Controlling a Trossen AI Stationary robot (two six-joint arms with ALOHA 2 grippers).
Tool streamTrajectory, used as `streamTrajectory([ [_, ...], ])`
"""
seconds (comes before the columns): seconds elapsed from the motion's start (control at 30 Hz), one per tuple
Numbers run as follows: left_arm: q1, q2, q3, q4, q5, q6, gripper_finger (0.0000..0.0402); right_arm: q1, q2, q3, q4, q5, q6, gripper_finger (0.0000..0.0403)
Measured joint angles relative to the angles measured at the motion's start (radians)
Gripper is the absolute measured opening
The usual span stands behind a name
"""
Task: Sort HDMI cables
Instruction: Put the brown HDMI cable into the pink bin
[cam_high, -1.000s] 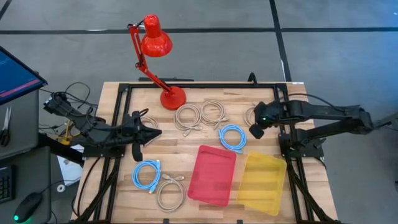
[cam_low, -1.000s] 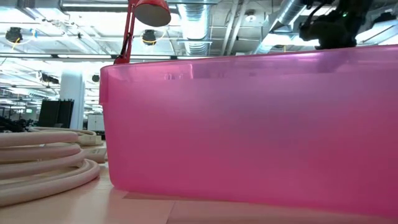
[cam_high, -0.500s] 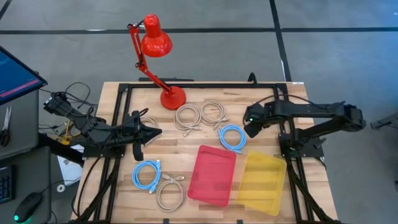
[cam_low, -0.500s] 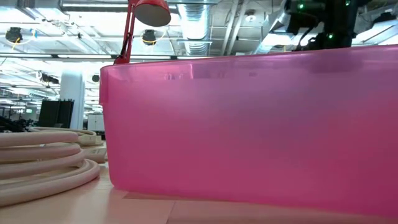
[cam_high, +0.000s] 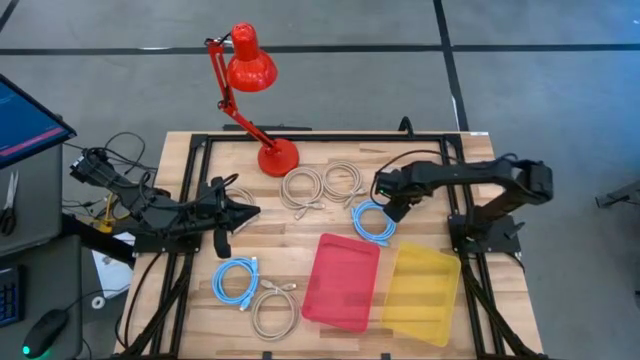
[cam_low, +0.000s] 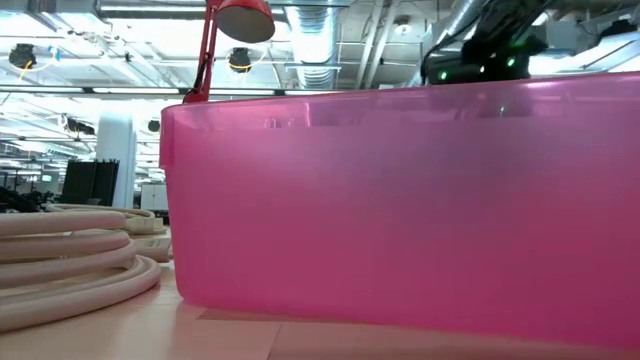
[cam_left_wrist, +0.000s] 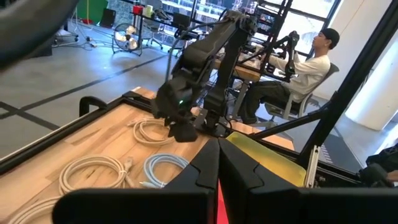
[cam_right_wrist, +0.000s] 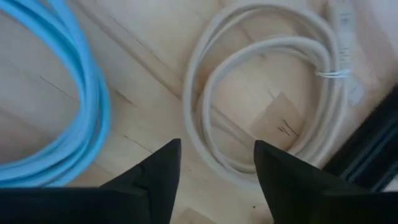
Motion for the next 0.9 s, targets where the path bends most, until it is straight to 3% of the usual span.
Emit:
streamTrajectory([
  [0.3, 0.0, 0.0, 0.0, 0.0, 0.0, 0.0, 0.0007, -0.089, 0.131, 0.0, 0.026, -0.08, -0.117, 0.0169],
  [0.57, 0.0, 0.0, 0.0, 0.0, 0.0, 0.0, 0.0008, -0.093, 0.16, -0.038, 0.085, -0.134, -0.18, 0.0156],
  [0.67, 0.0, 0.0, 0.0, 0.0, 0.0, 0.0, 0.0008, -0.086, 0.155, -0.054, 0.103, -0.133, -0.189, 0.0131],
  [0.9, 0.0, 0.0, 0.0, 0.0, 0.001, 0.0, 0.0008, -0.063, 0.125, -0.062, 0.102, -0.112, -0.208, 0.0021],
])
